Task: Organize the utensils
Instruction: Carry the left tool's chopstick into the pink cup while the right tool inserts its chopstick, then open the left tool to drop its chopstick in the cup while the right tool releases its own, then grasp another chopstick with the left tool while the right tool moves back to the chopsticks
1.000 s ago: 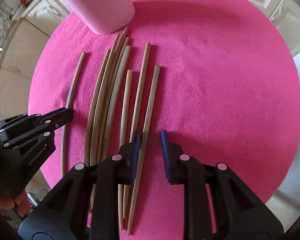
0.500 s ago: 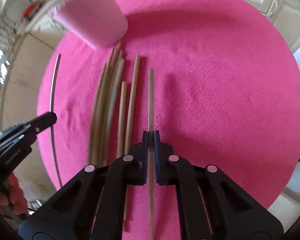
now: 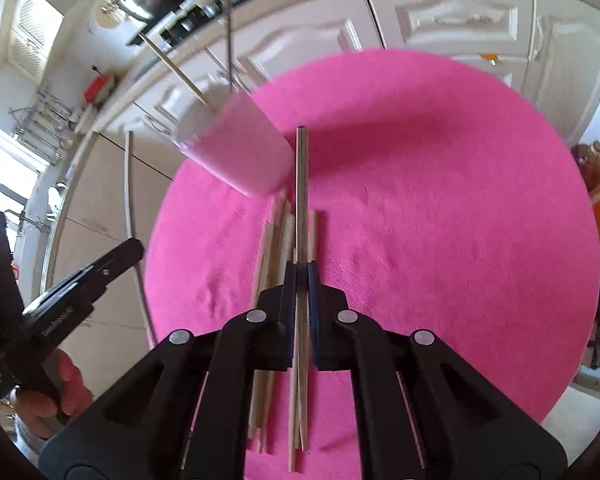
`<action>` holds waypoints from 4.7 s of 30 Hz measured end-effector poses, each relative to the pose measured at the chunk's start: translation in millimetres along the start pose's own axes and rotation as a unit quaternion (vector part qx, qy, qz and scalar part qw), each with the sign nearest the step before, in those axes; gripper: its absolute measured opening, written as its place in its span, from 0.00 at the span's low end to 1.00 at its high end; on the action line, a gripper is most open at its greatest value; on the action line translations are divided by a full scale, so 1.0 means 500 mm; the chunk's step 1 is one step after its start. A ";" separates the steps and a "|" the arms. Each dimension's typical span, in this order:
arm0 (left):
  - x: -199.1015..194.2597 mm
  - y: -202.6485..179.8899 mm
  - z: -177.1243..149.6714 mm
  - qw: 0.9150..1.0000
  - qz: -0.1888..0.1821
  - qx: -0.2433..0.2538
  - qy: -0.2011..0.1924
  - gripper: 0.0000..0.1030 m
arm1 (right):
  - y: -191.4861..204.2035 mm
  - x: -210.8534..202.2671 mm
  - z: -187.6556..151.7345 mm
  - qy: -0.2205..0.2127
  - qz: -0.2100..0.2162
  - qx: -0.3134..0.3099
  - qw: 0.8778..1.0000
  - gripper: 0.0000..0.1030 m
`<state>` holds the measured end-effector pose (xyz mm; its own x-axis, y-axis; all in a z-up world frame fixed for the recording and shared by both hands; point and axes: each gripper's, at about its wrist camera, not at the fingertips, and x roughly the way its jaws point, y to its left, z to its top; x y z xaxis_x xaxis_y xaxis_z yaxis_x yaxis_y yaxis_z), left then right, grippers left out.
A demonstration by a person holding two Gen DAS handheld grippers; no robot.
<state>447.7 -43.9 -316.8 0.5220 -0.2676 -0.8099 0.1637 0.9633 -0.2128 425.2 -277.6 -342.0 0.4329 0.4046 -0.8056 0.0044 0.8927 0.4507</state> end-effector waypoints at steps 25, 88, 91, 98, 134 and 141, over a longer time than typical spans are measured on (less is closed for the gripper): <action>-0.093 -0.026 0.205 0.977 -0.029 -0.009 -0.209 0.06 | 0.117 -0.153 0.193 -0.202 0.051 -0.060 0.976 0.06; 0.056 0.047 0.161 0.993 0.037 -0.029 -0.107 0.35 | 0.142 -0.001 0.207 -0.191 0.018 -0.101 0.976 0.06; 0.049 0.056 0.151 0.994 0.042 -0.033 -0.097 0.35 | 0.142 0.003 0.202 -0.186 0.016 -0.097 0.978 0.06; 0.036 0.066 0.126 0.996 0.040 -0.034 -0.075 0.36 | 0.146 -0.007 0.186 -0.181 0.019 -0.095 0.979 0.07; 0.196 -0.040 -0.104 0.984 0.015 0.048 0.173 0.37 | -0.015 0.021 -0.053 -0.041 -0.067 -0.044 0.996 0.41; 0.202 -0.026 -0.101 0.984 0.001 0.024 0.176 0.36 | -0.020 0.041 -0.055 -0.012 -0.068 -0.047 0.997 0.41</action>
<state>455.8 -82.4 -423.3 0.2011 -0.2327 -0.9515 0.2066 0.9596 -0.1911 409.4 -272.9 -373.7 0.4563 0.2749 -0.8463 -0.0194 0.9539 0.2994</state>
